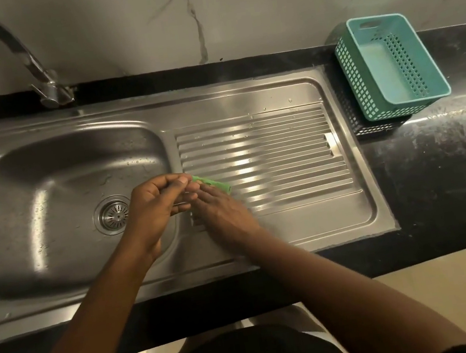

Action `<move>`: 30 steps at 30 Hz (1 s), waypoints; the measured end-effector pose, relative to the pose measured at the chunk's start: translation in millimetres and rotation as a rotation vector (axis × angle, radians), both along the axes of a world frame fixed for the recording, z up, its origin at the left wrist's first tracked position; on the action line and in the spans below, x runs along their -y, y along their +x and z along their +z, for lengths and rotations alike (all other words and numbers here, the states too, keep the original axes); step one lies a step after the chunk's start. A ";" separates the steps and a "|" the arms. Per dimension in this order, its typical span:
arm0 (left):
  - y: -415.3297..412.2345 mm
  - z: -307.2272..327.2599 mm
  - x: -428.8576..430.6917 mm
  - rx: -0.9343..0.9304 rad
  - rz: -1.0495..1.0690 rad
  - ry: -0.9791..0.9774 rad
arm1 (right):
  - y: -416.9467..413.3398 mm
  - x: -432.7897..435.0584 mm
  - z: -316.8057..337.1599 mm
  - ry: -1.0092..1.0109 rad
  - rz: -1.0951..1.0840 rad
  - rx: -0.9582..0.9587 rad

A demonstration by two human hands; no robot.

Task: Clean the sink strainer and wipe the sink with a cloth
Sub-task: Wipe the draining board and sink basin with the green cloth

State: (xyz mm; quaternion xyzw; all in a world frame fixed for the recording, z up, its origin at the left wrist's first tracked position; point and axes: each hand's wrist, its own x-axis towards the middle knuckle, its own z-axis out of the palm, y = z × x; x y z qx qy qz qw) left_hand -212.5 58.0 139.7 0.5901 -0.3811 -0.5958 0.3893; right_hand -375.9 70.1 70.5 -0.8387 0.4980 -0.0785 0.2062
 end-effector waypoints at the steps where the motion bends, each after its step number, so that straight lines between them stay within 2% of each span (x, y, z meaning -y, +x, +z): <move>1: -1.6 -0.6 1.3 0.008 -0.009 0.003 | -18.4 5.0 0.9 0.001 0.058 -0.023; 4: -4.5 -1.2 5.7 0.022 -0.031 -0.005 | -81.7 14.5 3.6 0.025 -0.004 -0.061; 7: -6.1 -1.1 8.5 0.019 -0.035 -0.010 | -164.4 15.3 15.2 0.032 -0.307 -0.113; 10: -9.1 -2.9 9.2 0.013 -0.042 -0.005 | -222.9 17.1 22.5 0.056 -0.485 -0.203; 12: -10.9 -2.8 9.5 0.011 -0.042 -0.004 | -208.6 16.7 15.0 0.025 -0.637 -0.185; 15: -13.0 -2.6 9.6 0.004 -0.029 -0.006 | -138.2 14.4 1.9 -0.036 -0.920 -0.097; 18: -13.1 -1.4 9.7 -0.006 -0.016 -0.005 | -62.4 10.9 -3.0 -0.049 -0.827 -0.065; 23: -12.3 4.4 10.2 0.010 0.044 -0.022 | 48.3 3.8 1.2 0.004 -0.276 0.012; 25: -7.1 6.3 13.2 0.013 0.064 -0.034 | 39.0 9.7 4.8 -0.023 -0.174 0.024; 28: -0.7 6.7 16.6 0.033 0.068 -0.027 | -13.6 9.6 8.3 -0.106 -0.047 -0.056; 30: 1.4 5.3 16.5 0.047 0.056 -0.022 | -56.1 6.1 7.5 -0.149 -0.124 -0.027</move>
